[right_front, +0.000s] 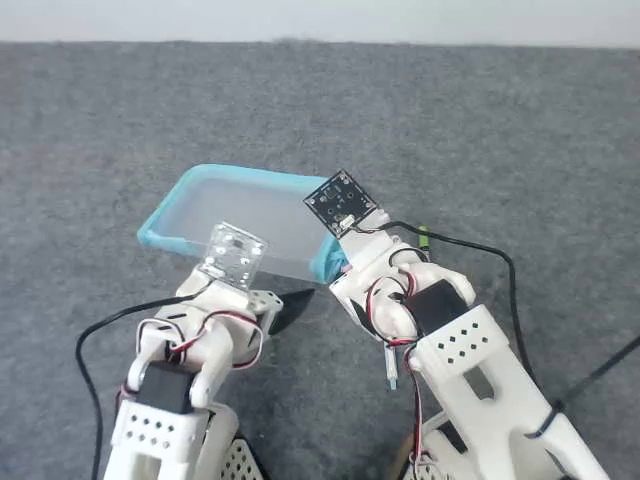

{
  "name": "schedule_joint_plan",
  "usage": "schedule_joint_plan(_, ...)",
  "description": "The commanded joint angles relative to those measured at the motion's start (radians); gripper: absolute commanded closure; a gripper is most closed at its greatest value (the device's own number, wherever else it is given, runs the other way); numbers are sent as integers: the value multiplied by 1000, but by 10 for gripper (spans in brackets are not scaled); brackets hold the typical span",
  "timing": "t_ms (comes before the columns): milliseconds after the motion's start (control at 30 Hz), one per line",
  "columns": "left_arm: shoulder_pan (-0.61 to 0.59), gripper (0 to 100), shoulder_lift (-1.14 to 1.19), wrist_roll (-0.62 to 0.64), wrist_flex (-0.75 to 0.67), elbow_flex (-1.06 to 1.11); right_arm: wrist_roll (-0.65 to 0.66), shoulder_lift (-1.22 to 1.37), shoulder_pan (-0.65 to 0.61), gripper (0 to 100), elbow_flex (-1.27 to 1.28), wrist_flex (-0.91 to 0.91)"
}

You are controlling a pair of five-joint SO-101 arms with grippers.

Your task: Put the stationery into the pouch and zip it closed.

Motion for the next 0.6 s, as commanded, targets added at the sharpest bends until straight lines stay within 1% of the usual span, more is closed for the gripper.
schedule_joint_plan(0,32,644,9,-5,5,-82,14,-39,-7,992,-11,10)
schedule_joint_plan(133,34,644,9,32,-15,-88,5,-39,-8,992,-9,10)
schedule_joint_plan(267,32,646,12,46,-94,-54,-12,-48,-79,992,-11,44)
schedule_joint_plan(333,31,647,17,46,-120,-38,-12,-50,-94,992,-14,53)
schedule_joint_plan(567,32,647,18,44,-133,-19,-14,-51,-94,992,-17,58)
